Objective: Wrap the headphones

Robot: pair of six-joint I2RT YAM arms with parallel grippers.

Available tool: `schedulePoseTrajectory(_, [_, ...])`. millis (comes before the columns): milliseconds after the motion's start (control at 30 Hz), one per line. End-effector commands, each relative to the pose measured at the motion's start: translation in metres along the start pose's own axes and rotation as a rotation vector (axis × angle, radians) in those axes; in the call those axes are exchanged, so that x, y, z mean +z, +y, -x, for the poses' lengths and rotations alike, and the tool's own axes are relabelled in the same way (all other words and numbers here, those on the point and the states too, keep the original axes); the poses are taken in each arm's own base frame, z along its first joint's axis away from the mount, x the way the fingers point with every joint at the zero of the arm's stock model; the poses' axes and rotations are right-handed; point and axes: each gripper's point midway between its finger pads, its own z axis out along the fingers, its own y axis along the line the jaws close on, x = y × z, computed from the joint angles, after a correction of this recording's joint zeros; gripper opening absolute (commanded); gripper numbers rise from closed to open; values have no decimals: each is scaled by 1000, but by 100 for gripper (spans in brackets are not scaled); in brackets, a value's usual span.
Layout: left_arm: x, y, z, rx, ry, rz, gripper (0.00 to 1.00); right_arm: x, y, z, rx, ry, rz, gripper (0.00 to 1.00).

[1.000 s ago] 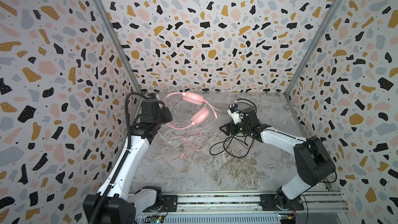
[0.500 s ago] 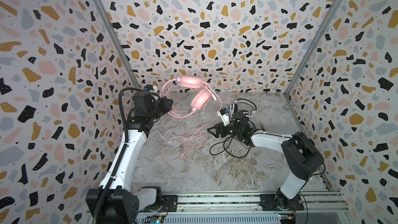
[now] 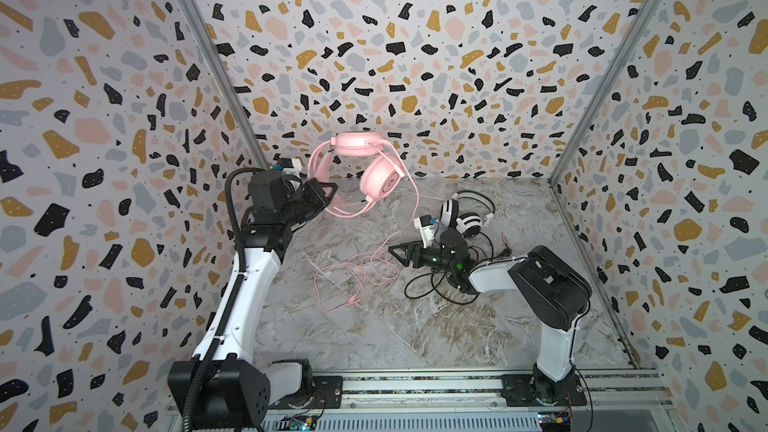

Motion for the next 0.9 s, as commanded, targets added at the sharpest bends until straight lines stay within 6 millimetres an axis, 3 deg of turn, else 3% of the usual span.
schedulePoseTrajectory(0, [-11, -38, 17, 0, -56, -144, 0, 15, 33, 21, 19, -95, 110, 76])
schedulePoseTrajectory(133, [-12, -44, 19, -22, -57, -171, 0, 29, 42, 19, 44, -103, 159, 73])
schedulePoseTrajectory(400, [-18, -63, 30, -70, -62, -249, 0, 50, 53, -4, 53, -64, 256, 70])
schedulePoseTrajectory(500, [-20, -67, 40, -79, -87, -250, 0, 52, 56, -8, 57, -63, 264, 62])
schedulePoseTrajectory(733, [-17, -49, 50, -133, -147, -214, 0, 36, 56, -9, 75, -105, 282, 13])
schedulePoseTrajectory(867, [-11, -21, 58, -179, -217, -133, 0, 25, 43, -8, 90, -98, 237, 5])
